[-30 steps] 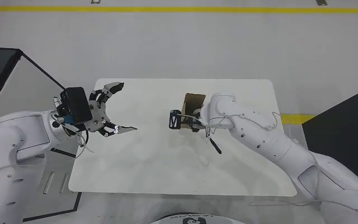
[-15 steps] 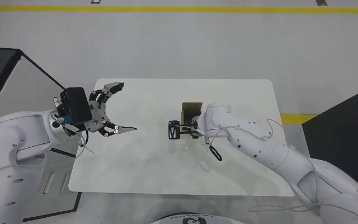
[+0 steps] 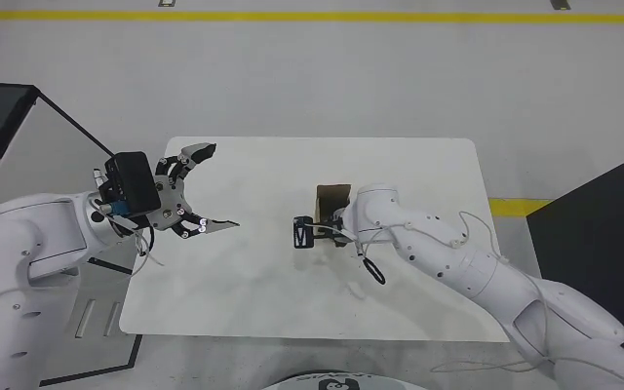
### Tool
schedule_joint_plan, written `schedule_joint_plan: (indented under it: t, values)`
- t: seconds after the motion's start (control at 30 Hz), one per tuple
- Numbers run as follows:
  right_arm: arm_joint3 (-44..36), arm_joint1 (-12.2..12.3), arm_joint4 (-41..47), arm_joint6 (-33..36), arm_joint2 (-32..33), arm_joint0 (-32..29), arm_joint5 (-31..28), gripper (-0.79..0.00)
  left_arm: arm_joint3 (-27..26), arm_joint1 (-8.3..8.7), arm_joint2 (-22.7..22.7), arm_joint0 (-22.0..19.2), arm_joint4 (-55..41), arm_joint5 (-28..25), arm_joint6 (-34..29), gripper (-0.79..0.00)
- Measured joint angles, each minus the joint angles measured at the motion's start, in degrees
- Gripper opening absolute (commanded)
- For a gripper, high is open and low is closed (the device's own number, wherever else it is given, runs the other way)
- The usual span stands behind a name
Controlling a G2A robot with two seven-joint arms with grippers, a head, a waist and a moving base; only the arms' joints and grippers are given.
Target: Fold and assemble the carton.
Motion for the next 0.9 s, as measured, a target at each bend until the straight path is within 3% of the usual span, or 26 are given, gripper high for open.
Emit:
schedule_joint_plan:
  t: [0.37, 0.5, 0.7, 0.9]
  values:
    - [1.00, -0.44, -0.13, 0.35, 0.34, -0.65, 1.00, -0.782, 0.00, 0.00, 0.00, 0.00, 0.00, 0.00, 0.00, 0.000]
    - [1.18, -0.52, -0.36, 0.20, 0.57, -1.01, 1.43, -0.671, 0.00, 0.00, 0.00, 0.00, 0.00, 0.00, 0.00, 0.000]
    - [1.44, -0.64, -0.59, 0.14, 0.81, -1.39, 1.23, -0.659, 0.00, 0.00, 0.00, 0.00, 0.00, 0.00, 0.00, 0.000]
    - [0.70, -0.57, -0.63, 0.25, 1.51, -1.85, 1.23, -0.453, 0.00, 0.00, 0.00, 0.00, 0.00, 0.00, 0.00, 0.000]
